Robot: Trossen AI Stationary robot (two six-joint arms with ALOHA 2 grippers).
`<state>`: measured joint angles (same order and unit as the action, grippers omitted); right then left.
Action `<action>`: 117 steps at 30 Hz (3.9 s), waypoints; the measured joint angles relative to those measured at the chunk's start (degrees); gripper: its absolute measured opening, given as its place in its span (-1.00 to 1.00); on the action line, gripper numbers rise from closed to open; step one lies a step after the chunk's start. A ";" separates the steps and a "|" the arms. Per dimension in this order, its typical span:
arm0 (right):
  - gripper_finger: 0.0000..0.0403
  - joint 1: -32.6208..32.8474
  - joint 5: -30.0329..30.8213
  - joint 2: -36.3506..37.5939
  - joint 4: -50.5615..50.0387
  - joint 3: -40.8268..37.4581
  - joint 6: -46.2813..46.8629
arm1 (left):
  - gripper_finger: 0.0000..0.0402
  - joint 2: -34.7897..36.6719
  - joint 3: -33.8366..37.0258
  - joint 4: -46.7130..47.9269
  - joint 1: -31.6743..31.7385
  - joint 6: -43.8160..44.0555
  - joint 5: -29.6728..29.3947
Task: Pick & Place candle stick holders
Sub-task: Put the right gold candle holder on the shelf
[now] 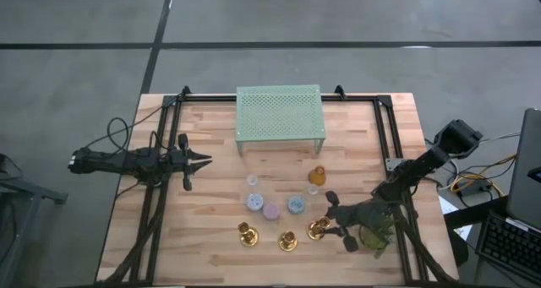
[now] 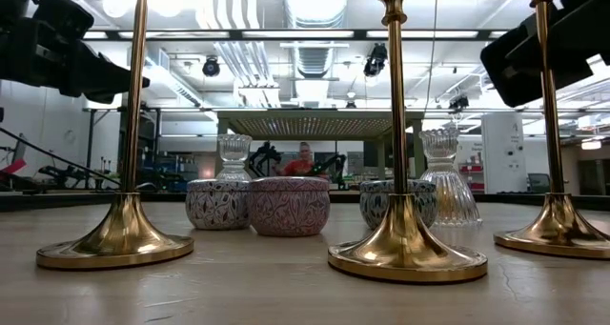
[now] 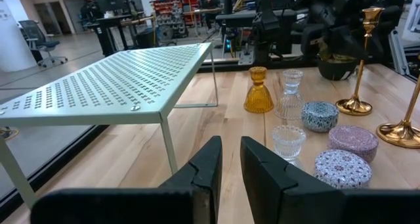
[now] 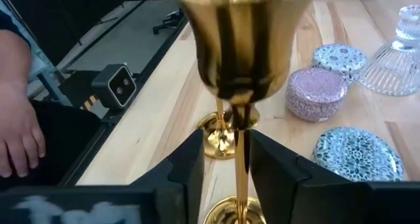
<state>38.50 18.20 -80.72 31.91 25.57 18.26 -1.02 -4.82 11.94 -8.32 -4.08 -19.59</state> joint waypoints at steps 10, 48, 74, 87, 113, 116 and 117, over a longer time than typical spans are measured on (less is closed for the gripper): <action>-0.88 -0.02 0.14 1.81 -0.22 -0.43 -0.06 | -0.70 0.00 0.02 -0.35 0.02 -0.02 0.00; -0.93 -5.55 9.46 34.31 -14.80 -0.41 -2.41 | -0.70 0.00 0.02 -0.37 0.00 -0.01 0.00; -0.94 -47.19 2.92 21.13 -43.08 34.30 -9.13 | -0.70 0.02 0.00 -0.37 0.00 0.00 0.02; -0.94 -69.34 -6.69 4.10 -45.84 43.78 -10.66 | -0.70 0.02 0.00 -0.37 0.00 -0.01 0.01; -0.94 -74.40 -6.71 -1.15 -37.15 41.06 -8.75 | -0.70 0.02 -0.02 -0.37 0.01 0.00 0.02; -0.94 -74.40 -6.73 -1.15 -36.99 41.05 -8.20 | -0.70 0.01 -0.02 -0.37 0.01 -0.01 0.00; -0.94 -74.38 -6.71 -1.15 -37.04 40.97 -8.24 | -0.70 0.02 -0.02 -0.37 0.01 0.00 0.02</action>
<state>-35.88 11.49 -81.87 -5.13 66.54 10.02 -0.99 -4.84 11.57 -8.31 -4.08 -19.57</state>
